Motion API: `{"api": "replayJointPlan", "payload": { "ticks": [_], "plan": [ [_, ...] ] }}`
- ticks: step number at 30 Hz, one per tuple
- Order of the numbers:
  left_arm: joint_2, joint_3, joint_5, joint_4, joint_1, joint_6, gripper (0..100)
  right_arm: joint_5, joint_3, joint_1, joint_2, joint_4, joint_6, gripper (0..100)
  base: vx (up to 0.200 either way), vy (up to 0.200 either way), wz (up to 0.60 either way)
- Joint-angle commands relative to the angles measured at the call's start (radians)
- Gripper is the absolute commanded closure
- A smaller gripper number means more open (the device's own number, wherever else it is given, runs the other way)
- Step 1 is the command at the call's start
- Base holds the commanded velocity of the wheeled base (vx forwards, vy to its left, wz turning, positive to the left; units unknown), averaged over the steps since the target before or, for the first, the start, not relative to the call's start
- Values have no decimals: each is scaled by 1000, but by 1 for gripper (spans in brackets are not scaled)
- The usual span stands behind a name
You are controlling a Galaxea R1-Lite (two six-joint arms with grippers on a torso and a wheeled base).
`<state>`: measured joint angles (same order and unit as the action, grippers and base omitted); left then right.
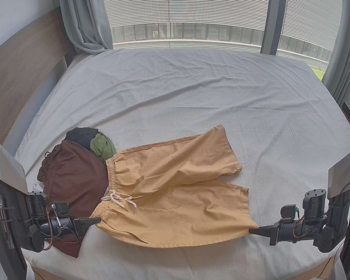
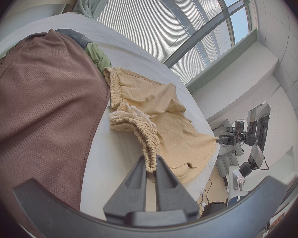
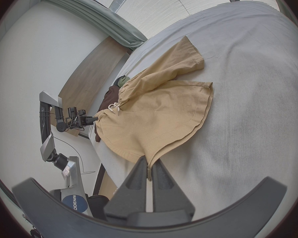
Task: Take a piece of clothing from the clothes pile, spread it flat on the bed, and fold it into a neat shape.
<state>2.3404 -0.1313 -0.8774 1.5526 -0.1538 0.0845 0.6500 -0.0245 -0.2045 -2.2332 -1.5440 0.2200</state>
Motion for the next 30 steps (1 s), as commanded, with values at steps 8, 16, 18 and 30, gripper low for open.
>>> {"api": "replayJointPlan", "payload": {
  "ticks": [8,16,18,30],
  "plan": [
    [-26,-41,3,1,7,40,100,-10,-46,-10,64,1,71,100,0,0,0],
    [-41,-60,15,1,8,78,100,-29,-91,-7,89,1,114,100,0,0,0],
    [-44,-71,21,1,10,89,100,-43,-114,-7,107,1,136,100,0,0,0],
    [-99,-80,31,1,43,209,100,-69,-209,-7,168,4,214,100,0,0,0]
  ]
}}
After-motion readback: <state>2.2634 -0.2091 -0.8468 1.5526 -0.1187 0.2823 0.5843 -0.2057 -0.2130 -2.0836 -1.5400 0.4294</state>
